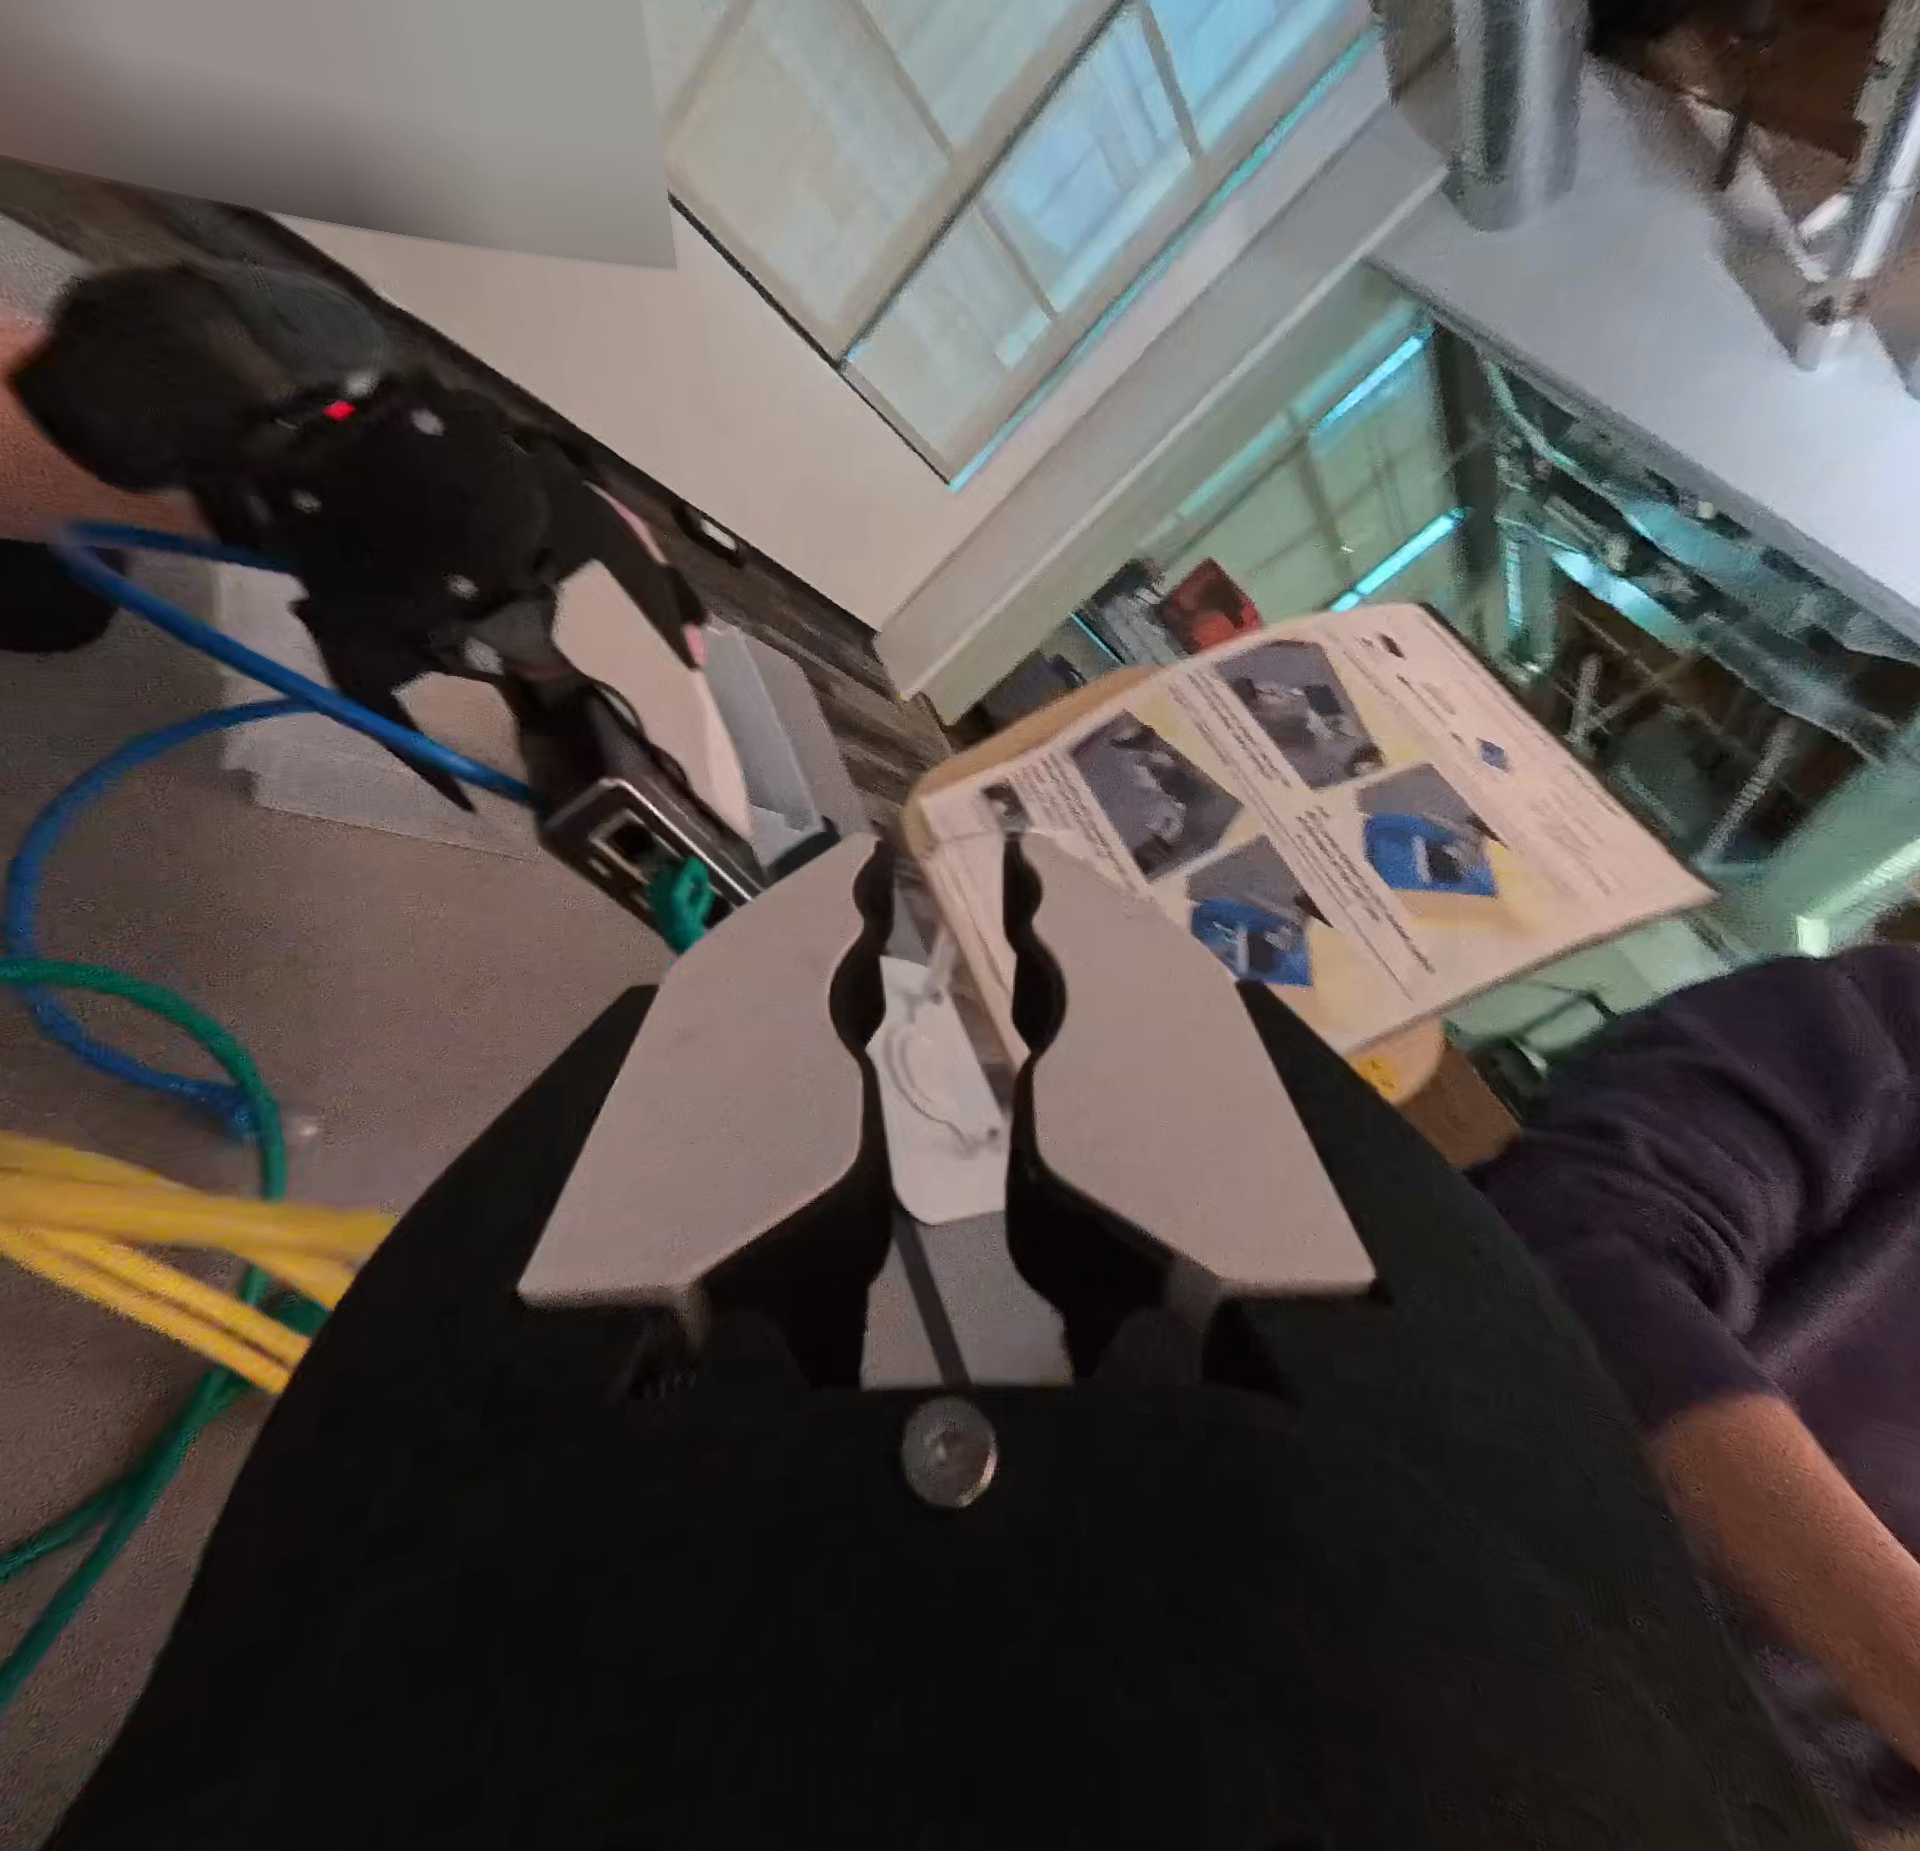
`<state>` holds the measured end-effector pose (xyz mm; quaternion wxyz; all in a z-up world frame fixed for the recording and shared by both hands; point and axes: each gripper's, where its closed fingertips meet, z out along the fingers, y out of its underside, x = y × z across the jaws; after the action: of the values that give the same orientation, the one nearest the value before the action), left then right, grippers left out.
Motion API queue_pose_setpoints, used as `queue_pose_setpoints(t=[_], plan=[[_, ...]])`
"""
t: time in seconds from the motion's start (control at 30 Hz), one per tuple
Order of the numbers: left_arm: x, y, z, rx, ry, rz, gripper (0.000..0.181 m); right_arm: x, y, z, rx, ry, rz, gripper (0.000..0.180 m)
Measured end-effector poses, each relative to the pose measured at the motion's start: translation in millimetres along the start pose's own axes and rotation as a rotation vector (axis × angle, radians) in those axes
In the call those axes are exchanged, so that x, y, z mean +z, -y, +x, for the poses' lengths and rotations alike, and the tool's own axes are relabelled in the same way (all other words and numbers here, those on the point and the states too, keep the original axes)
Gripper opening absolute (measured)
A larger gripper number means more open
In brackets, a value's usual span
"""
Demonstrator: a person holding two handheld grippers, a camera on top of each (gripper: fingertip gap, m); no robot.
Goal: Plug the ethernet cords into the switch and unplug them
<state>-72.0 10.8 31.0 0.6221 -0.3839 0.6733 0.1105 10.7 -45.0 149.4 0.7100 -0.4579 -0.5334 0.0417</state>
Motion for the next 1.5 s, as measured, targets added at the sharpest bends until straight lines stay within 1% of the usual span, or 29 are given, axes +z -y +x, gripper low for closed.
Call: queue_pose_setpoints(t=[0.07,0.13,0.17,0.23,0.4,0.63,0.93,1.03,1.13,1.27,1.37,1.5], plan=[[3,-1,5,0.015,-0.016,-0.007,0.038,18,4,-25,0.012,0.124,0.012,0.021],[4,-4,5,0.025,-0.009,-0.022,0.039,31,-8,-49,0.008,0.237,-0.084,0.022],[3,-5,4,0.026,-0.010,-0.028,0.038,35,-18,-56,-0.019,0.261,-0.145,0.022],[3,-6,4,0.018,-0.016,-0.019,0.038,38,-30,-52,-0.085,0.213,-0.203,0.022],[3,-4,6,0.017,-0.024,-0.001,0.038,34,-28,-45,0.011,0.217,-0.140,0.021],[3,-9,4,0.054,-0.003,-0.037,0.038,42,-28,-57,-0.030,0.253,-0.163,0.021],[4,-16,3,0.059,0.000,-0.064,0.038,42,-31,-48,-0.022,0.205,-0.149,0.020],[5,-21,6,0.067,-0.025,-0.098,0.038,43,-40,-42,-0.017,0.183,-0.181,0.019],[6,-29,10,0.063,-0.069,-0.164,0.038,44,-53,-35,-0.011,0.145,-0.253,0.019],[5,-35,6,0.195,-0.015,-0.257,0.038,46,-76,-32,-0.058,0.120,-0.355,0.019],[7,-32,8,0.216,-0.009,-0.260,0.038,50,-80,-34,-0.064,0.129,-0.371,0.019],[8,-38,8,0.267,0.006,-0.290,0.038,51,-87,-35,-0.083,0.130,-0.407,0.019]])
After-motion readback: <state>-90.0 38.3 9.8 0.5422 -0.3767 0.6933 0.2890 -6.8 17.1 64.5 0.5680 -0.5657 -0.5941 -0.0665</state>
